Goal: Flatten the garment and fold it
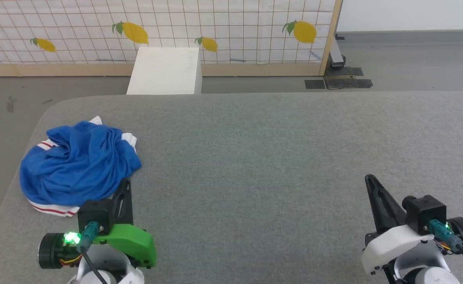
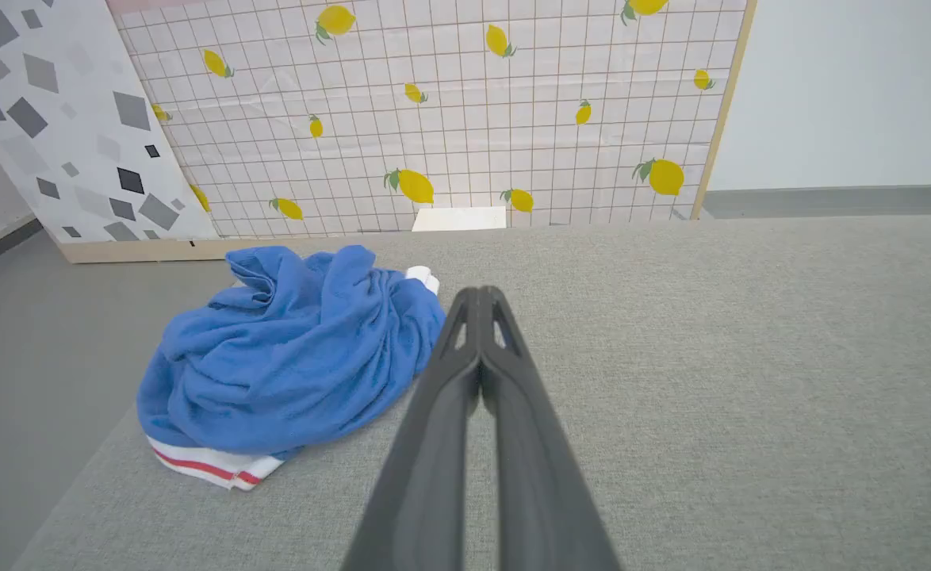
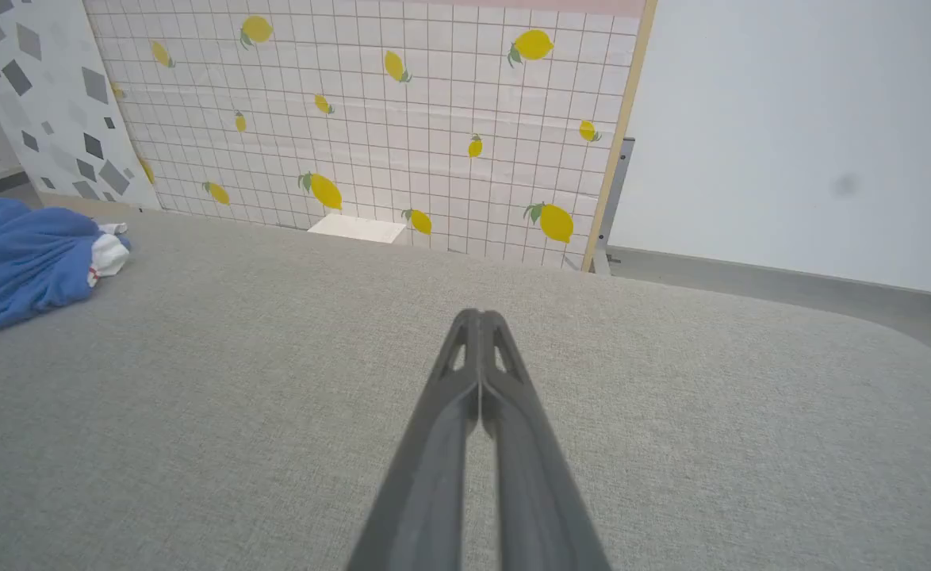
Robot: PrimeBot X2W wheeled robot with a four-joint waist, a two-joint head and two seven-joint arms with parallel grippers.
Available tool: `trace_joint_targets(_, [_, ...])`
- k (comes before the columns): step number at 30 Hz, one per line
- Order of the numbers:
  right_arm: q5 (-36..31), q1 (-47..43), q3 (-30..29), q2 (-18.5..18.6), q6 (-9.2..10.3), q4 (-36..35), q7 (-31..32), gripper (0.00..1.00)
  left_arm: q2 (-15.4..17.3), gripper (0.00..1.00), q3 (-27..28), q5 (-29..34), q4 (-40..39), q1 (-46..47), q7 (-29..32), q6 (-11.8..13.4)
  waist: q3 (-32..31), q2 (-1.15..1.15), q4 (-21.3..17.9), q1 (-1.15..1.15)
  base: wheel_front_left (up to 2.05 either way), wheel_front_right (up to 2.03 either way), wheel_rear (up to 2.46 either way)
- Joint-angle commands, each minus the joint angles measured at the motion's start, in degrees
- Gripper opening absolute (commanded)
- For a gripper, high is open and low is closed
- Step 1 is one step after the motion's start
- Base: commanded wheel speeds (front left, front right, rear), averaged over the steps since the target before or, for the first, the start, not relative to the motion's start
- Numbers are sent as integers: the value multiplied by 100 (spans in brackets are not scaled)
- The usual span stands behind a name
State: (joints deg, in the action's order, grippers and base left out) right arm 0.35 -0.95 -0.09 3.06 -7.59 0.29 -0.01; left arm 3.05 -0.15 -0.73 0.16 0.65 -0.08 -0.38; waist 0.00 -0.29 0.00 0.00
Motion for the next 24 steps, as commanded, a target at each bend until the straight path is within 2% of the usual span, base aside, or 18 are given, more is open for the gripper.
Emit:
trace_joint_targets(1, [-35,95,9,-18,10,-29,1,0,-17,0,15,73,-16,-65,8,38,0,29,0,0,0,0,0])
trace_joint_targets(24, [-35,95,9,-18,10,-29,1,0,-17,0,15,73,-16,-65,8,38,0,29,0,0,0,0,0])
